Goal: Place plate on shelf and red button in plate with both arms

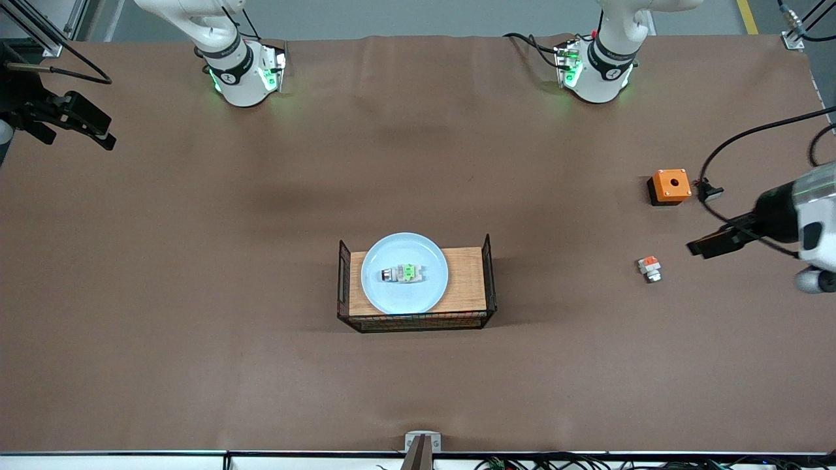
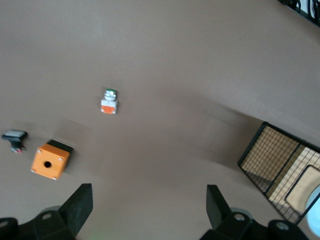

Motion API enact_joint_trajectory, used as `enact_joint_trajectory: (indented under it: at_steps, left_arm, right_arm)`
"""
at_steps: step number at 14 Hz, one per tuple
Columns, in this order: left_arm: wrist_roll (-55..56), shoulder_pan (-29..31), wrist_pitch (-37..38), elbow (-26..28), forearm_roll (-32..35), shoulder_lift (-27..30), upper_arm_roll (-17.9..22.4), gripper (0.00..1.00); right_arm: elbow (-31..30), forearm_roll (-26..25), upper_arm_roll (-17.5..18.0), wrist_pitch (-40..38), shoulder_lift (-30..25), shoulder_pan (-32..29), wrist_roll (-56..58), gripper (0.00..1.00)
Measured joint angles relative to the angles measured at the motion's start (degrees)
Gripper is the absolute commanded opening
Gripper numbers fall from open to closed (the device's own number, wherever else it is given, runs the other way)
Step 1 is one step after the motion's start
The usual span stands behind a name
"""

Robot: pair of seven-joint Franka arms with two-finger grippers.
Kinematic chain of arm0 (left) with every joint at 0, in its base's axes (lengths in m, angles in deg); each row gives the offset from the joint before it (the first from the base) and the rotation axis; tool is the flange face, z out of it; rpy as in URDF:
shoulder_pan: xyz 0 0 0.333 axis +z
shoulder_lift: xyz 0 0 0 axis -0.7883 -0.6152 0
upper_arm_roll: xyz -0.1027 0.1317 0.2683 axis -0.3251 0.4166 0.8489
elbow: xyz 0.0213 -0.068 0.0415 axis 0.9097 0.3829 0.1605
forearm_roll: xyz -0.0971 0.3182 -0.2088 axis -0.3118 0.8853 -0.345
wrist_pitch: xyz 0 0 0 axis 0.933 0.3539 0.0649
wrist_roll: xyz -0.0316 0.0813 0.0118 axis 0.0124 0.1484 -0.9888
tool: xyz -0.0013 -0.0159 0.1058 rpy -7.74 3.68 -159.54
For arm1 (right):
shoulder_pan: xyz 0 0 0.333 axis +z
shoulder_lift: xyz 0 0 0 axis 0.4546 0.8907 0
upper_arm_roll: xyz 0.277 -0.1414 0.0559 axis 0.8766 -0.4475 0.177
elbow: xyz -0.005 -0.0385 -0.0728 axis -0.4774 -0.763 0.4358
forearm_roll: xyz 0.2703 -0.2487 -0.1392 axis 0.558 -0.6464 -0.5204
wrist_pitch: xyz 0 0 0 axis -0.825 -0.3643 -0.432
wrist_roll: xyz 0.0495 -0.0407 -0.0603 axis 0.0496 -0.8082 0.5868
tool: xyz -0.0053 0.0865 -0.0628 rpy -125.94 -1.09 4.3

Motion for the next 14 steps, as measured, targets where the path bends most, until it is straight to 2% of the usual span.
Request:
enact_joint_trajectory:
  at_steps: [3,6,9,14]
  left_arm:
    - [-3.0,-0.8,0.2,0.2,3.9,0.4,-0.5,1.0]
    - [-18.6,0.6,1.3,1.4,4.0,2.5,-0.6,1.0]
    - [-23.2,2.2,1.5,4.8,4.1,5.7,-0.8,1.0]
    - [-19.8,3.4,1.5,13.3,9.3,13.7,-9.3,1.0]
  right_arm:
    - [0.0,0.0,0.0,0.0,0.0,0.2,0.2,1.0]
    - [0.0,0.0,0.0,0.0,0.0,0.4,0.2,1.0]
    - [0.0,0.0,0.0,0.0,0.0,0.4,0.2,1.0]
    - [0.0,0.0,0.0,0.0,0.0,0.4,0.2,1.0]
